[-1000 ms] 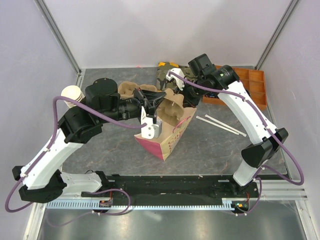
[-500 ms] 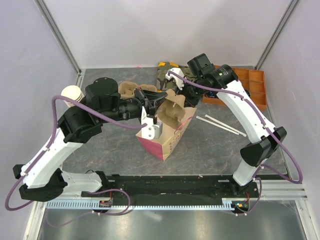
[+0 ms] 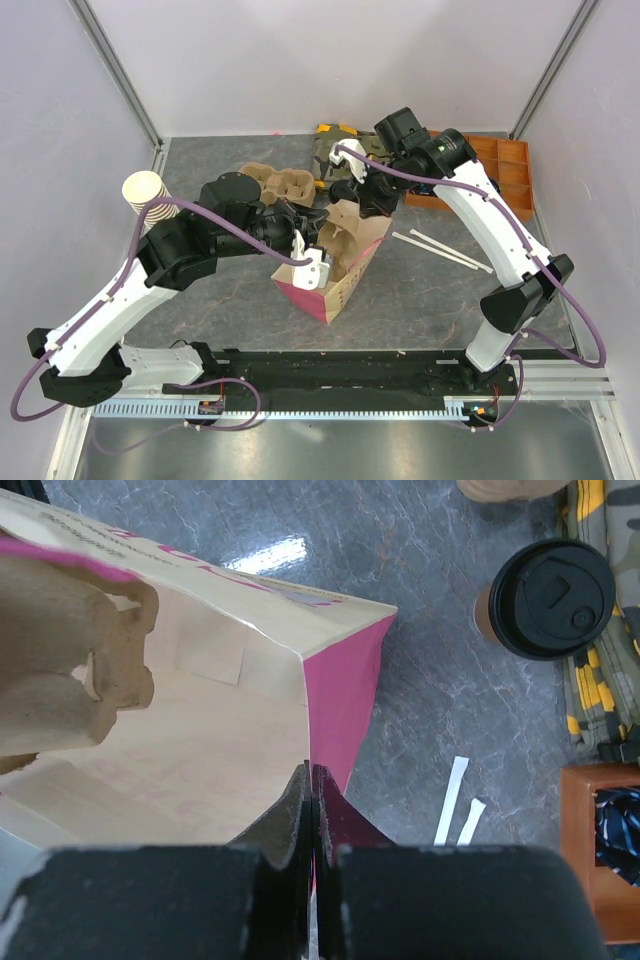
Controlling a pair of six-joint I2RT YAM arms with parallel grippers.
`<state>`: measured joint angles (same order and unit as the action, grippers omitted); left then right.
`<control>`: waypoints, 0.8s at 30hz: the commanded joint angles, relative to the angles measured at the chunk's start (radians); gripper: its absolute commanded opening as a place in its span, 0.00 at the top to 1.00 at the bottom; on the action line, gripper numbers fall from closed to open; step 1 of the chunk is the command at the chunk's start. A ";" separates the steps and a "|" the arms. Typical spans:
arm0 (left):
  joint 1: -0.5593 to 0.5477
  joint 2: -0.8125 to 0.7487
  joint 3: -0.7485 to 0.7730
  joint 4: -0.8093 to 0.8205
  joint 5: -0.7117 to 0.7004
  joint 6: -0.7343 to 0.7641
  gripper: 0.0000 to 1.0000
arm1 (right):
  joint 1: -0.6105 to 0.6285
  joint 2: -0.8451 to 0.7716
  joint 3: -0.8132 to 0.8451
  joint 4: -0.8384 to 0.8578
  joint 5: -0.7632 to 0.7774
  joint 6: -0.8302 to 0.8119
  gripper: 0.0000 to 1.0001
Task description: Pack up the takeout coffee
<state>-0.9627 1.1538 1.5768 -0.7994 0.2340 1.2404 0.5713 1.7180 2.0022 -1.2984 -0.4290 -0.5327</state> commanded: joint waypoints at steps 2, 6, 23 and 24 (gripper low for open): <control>-0.013 -0.005 0.000 -0.009 -0.009 -0.076 0.98 | 0.024 -0.034 0.059 0.005 -0.028 -0.044 1.00; -0.021 0.004 -0.043 -0.011 -0.013 -0.159 0.98 | 0.041 -0.046 0.069 0.010 -0.001 -0.062 1.00; -0.062 0.044 -0.164 -0.014 -0.140 -0.226 0.94 | 0.116 -0.069 0.018 0.004 0.075 -0.015 1.00; -0.067 0.043 -0.170 -0.014 -0.140 -0.229 0.94 | 0.116 -0.067 0.015 0.005 0.069 -0.009 1.00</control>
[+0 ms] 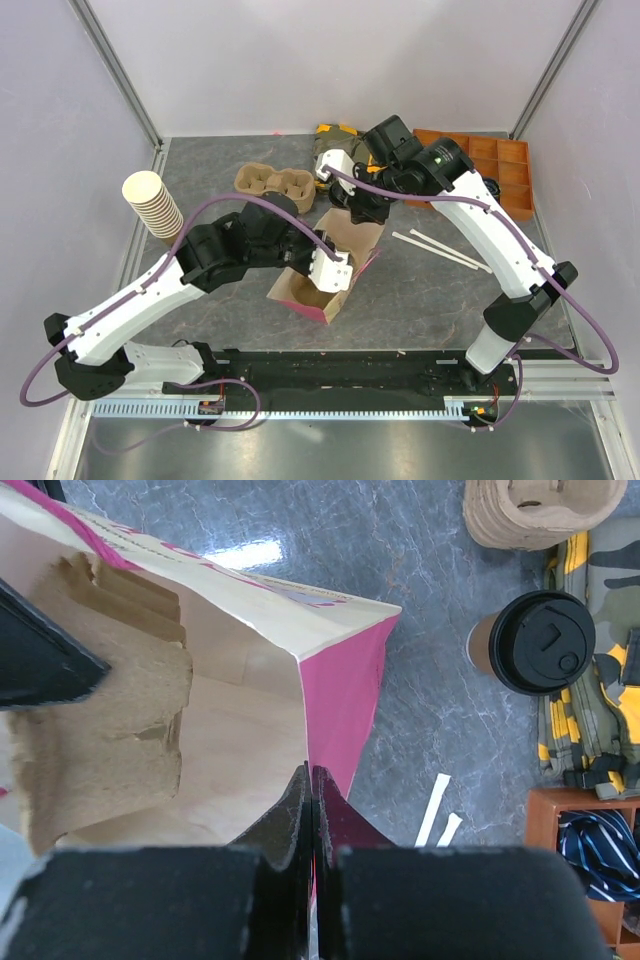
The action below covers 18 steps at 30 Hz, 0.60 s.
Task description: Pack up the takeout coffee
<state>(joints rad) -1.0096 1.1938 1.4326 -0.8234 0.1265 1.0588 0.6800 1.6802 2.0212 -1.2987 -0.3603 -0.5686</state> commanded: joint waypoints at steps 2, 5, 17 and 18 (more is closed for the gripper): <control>-0.029 0.006 -0.046 0.010 -0.036 -0.057 0.93 | 0.010 -0.028 -0.010 0.003 -0.008 0.033 1.00; -0.035 0.018 -0.066 0.012 -0.047 -0.065 0.91 | 0.010 -0.034 -0.039 0.003 -0.025 0.033 1.00; -0.040 0.069 -0.135 0.059 -0.045 -0.082 0.89 | 0.009 -0.050 -0.073 -0.001 -0.094 0.046 1.00; -0.040 0.066 -0.141 0.067 -0.038 -0.082 0.89 | 0.012 -0.051 -0.076 0.001 -0.104 0.041 1.00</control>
<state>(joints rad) -1.0412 1.2724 1.3190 -0.8181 0.0795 1.0122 0.6853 1.6726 1.9598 -1.2995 -0.4038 -0.5308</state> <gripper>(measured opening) 0.114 0.007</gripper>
